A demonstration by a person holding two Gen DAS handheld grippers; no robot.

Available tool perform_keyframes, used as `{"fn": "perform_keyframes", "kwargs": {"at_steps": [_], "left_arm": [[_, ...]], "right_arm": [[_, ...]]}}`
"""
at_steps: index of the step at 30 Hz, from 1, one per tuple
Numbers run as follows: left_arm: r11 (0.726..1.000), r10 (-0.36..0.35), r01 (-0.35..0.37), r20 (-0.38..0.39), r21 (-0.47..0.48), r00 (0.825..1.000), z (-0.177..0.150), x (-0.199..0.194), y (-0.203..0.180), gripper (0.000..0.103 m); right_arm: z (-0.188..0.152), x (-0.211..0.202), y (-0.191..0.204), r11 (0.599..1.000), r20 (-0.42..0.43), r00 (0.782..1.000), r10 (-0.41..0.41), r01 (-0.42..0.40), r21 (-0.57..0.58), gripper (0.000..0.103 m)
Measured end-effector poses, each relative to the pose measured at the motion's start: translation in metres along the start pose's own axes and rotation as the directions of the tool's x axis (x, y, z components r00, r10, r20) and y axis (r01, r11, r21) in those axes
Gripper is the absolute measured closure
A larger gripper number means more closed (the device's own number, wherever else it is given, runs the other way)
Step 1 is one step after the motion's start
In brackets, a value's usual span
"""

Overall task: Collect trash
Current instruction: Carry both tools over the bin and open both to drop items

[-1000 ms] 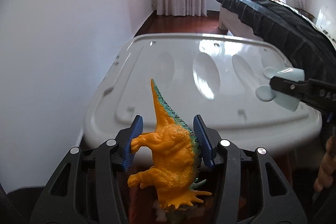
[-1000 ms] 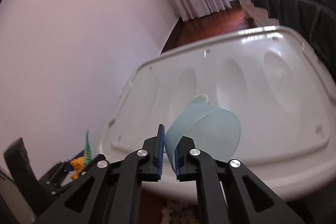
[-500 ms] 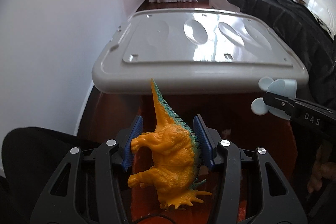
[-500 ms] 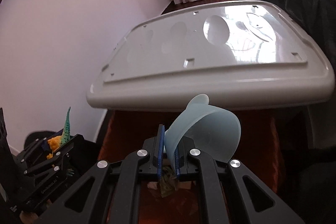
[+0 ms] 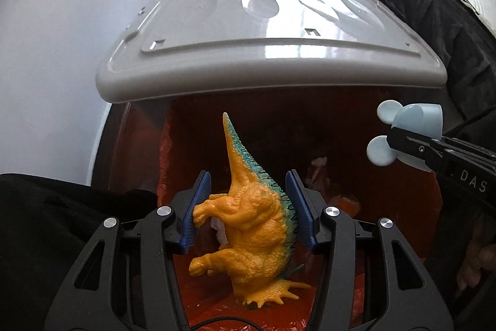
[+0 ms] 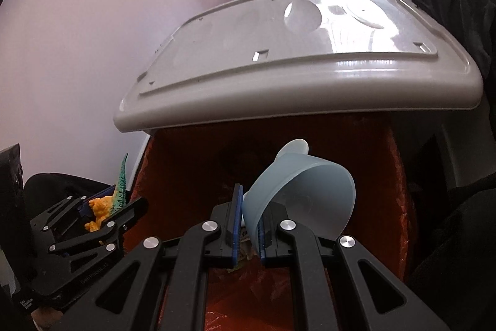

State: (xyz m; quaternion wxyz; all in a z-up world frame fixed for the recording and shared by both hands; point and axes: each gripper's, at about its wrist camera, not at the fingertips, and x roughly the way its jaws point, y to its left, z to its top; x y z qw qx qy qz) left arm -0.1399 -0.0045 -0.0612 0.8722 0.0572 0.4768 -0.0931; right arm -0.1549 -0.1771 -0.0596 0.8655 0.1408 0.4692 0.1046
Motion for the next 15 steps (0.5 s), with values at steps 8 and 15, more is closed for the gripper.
{"fn": "perform_keyframes", "kwargs": {"at_steps": [8,15], "left_arm": [[1.0,0.0,0.0,-0.016,0.001,1.0,0.0002,0.0047,0.0002,0.053],[1.0,-0.001,0.001,-0.019,0.001,1.0,0.0001,0.0051,0.0003,0.053]], "right_arm": [[-0.0008,0.0056,0.0013,1.0,-0.018,1.0,0.002,-0.002,0.001,0.095],[-0.0014,0.0061,0.0016,1.0,-0.02,1.0,0.003,-0.003,0.0,0.095]]}}
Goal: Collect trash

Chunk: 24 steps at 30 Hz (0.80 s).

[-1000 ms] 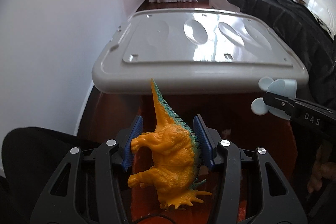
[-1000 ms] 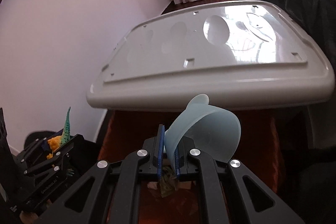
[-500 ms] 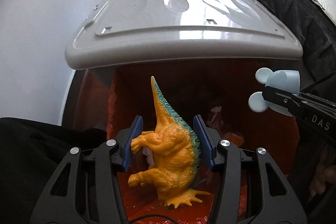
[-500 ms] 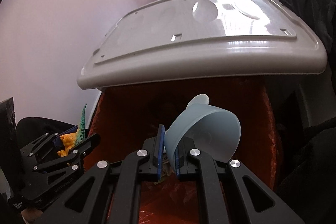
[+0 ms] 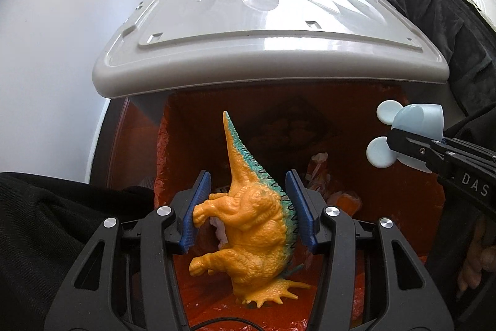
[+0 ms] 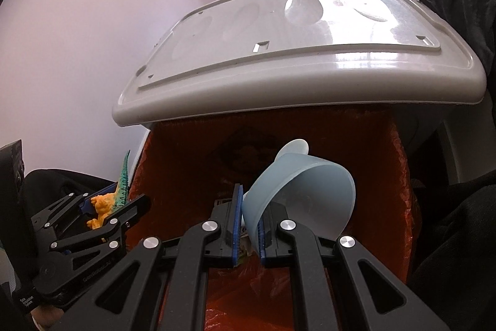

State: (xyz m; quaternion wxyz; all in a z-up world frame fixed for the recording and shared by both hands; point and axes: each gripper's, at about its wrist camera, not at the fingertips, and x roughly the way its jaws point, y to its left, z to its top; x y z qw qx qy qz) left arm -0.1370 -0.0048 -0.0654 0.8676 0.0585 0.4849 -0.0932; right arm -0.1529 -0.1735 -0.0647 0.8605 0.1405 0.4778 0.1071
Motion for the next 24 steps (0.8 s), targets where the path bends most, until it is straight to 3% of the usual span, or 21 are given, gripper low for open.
{"fn": "perform_keyframes", "kwargs": {"at_steps": [13,14,15,16,17,24], "left_arm": [[1.0,-0.018,0.019,-0.017,0.009,1.0,-0.001,0.005,-0.002,0.053],[1.0,-0.025,0.026,-0.032,0.014,0.999,-0.001,0.007,-0.003,0.052],[1.0,-0.022,0.023,-0.056,0.02,0.998,-0.001,0.011,-0.004,0.035],[1.0,-0.008,0.01,-0.077,0.025,0.997,-0.002,0.015,-0.005,0.027],[1.0,0.0,0.003,-0.09,0.027,0.996,-0.003,0.018,-0.006,0.022],[1.0,-0.007,0.01,-0.108,0.023,0.994,-0.005,0.022,-0.006,0.022]], "right_arm": [[0.0,0.003,0.002,1.0,-0.018,1.0,-0.002,0.002,-0.008,0.093],[0.001,0.005,0.003,1.0,-0.028,0.999,-0.015,0.015,-0.011,0.08],[0.001,0.006,0.002,0.999,-0.04,0.999,-0.034,0.034,-0.008,0.049],[0.001,0.005,0.001,0.999,-0.038,0.998,-0.054,0.055,0.004,0.041],[0.001,0.002,-0.001,0.998,-0.025,0.998,-0.062,0.062,0.015,0.042],[0.002,-0.005,-0.018,0.993,0.009,0.998,-0.06,0.059,0.103,0.042]]}}
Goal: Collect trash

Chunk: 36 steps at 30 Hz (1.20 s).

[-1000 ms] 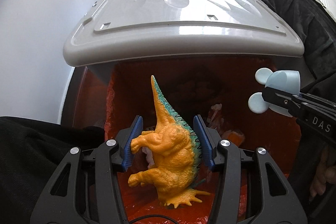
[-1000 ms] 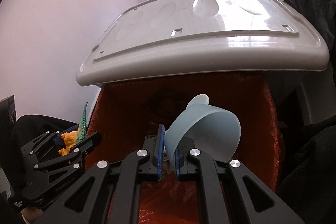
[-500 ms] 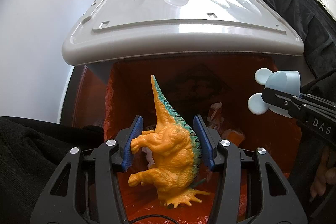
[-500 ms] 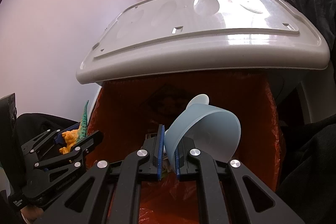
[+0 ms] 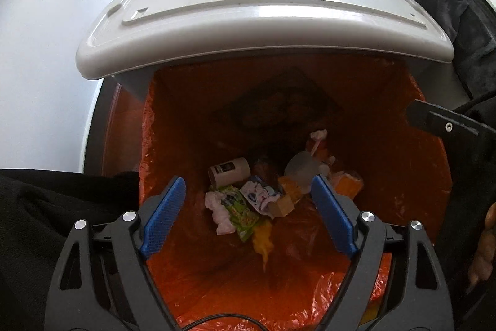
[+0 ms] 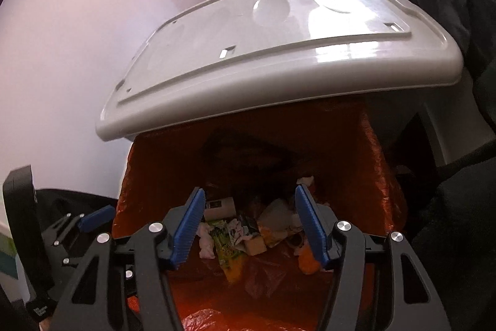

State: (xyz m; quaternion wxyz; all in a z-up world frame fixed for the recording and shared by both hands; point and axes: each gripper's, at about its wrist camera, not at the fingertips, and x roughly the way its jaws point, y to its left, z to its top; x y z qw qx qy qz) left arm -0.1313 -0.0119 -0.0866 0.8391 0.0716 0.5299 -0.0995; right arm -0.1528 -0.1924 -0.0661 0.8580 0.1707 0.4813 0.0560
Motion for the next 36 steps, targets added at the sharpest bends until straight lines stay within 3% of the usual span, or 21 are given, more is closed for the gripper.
{"fn": "perform_keyframes", "kwargs": {"at_steps": [4,8,10,15,36], "left_arm": [[1.0,-0.002,0.002,0.0,0.005,1.0,0.0,0.001,-0.001,0.022],[1.0,-0.01,0.01,0.033,0.005,0.999,0.008,-0.006,0.0,0.021],[1.0,-0.014,0.014,0.047,-0.01,0.999,0.013,-0.009,0.002,0.021],[0.993,-0.073,0.08,0.076,-0.088,0.994,0.032,-0.015,0.013,0.017],[0.997,-0.056,0.06,0.085,-0.04,0.995,0.044,-0.013,-0.005,0.017]], "right_arm": [[0.001,-0.001,-0.002,1.0,0.009,1.0,-0.009,0.009,0.012,0.04],[0.003,-0.009,0.001,0.997,0.089,0.993,-0.081,0.081,-0.004,0.011],[0.005,-0.016,0.004,0.99,0.152,0.979,-0.138,0.143,-0.018,0.005],[0.013,-0.017,0.007,0.967,0.216,0.947,-0.239,0.252,-0.033,0.005],[0.016,-0.009,0.001,0.963,0.184,0.948,-0.258,0.267,-0.022,0.005]]}}
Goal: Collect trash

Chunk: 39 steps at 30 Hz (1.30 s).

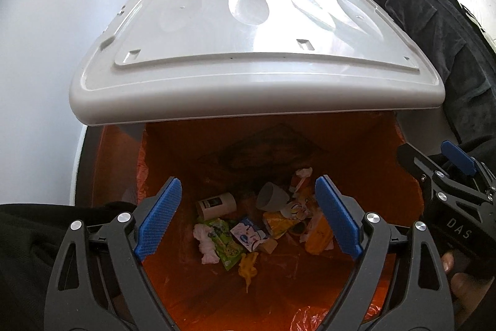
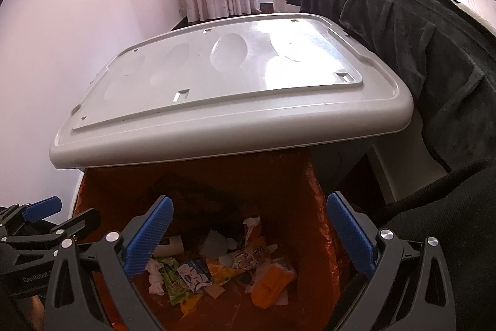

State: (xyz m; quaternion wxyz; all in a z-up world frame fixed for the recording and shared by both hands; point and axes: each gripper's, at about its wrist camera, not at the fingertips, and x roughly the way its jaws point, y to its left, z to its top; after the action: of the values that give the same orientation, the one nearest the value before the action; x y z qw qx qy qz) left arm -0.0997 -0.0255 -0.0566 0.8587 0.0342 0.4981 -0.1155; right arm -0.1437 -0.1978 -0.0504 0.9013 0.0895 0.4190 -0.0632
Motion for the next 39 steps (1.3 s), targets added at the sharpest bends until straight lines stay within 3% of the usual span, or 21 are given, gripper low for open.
{"fn": "perform_keyframes", "kwargs": {"at_steps": [16,24,34,39], "left_arm": [[1.0,0.003,-0.003,-0.008,-0.005,1.0,-0.001,0.002,0.002,0.017],[0.998,0.057,-0.056,0.027,-0.031,0.998,-0.001,-0.004,0.008,0.009],[0.999,0.049,-0.049,0.053,-0.006,0.997,-0.003,-0.008,0.001,0.009],[0.997,0.052,-0.049,0.058,-0.053,0.997,-0.004,-0.011,0.008,0.009]], "right_arm": [[0.0,0.001,-0.002,1.0,-0.004,1.0,-0.001,0.002,0.008,0.005],[-0.001,0.002,-0.004,1.0,-0.013,1.0,-0.002,0.002,0.02,0.005],[-0.001,0.002,-0.004,1.0,-0.014,1.0,-0.004,0.004,0.024,0.005],[-0.002,0.002,-0.004,0.999,-0.012,1.0,-0.01,0.01,0.031,0.005]]}}
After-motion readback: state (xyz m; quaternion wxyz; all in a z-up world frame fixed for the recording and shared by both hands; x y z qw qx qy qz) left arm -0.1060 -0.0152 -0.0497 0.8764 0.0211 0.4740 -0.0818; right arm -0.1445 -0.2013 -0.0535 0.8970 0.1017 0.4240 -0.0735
